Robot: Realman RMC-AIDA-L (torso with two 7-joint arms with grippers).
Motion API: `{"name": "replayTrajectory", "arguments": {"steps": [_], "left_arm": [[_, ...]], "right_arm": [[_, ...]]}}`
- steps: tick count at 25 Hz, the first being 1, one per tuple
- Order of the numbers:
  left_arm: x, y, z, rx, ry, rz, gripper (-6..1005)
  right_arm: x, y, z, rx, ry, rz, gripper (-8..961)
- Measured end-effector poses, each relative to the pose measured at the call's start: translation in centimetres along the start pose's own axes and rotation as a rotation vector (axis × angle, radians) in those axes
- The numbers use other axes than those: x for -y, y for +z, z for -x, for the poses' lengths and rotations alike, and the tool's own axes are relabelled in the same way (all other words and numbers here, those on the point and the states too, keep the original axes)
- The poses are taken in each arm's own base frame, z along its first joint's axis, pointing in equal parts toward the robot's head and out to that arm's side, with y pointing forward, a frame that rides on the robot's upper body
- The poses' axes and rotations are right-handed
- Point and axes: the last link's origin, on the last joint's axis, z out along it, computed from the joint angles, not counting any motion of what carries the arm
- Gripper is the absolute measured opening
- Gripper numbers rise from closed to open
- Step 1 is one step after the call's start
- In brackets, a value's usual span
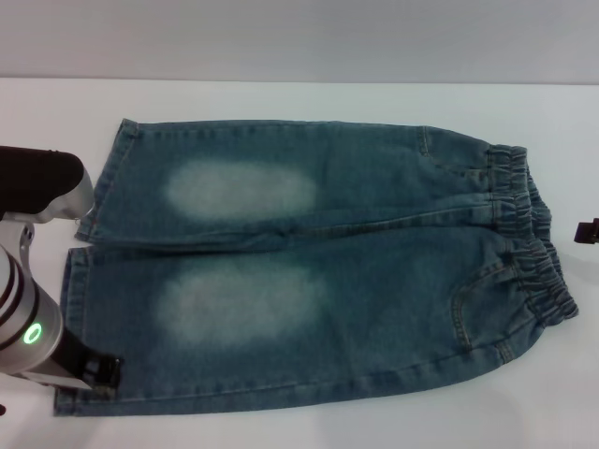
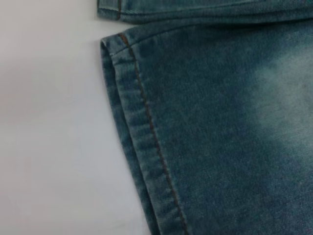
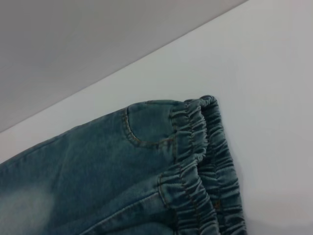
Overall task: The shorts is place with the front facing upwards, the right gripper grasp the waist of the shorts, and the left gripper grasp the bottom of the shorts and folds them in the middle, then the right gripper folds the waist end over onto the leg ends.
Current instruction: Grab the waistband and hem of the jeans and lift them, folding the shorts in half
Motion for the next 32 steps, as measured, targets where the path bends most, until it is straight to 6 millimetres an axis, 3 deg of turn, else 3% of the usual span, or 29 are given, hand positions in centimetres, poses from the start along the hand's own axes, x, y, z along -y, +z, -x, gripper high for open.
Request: {"name": "replayTrajectory", "arguments": {"steps": [13, 16, 32], "left_arm": [[0.1, -0.1, 0.1, 0.007, 0.004, -0.003, 215], [-0.1, -0.7, 0.0, -0.017, 0.010, -0.001, -2], [-0.5, -1.1, 0.5, 0.012, -0.018, -0.030, 42]], "right_arm": [[0.0, 0.0, -0.1, -0.002, 0.000, 0.001, 815], [0.0, 0.0, -0.1, -0.003, 0.000, 0.001, 816], [0.0, 0.0, 0.0, 0.000, -0.015, 0.004, 815]]}}
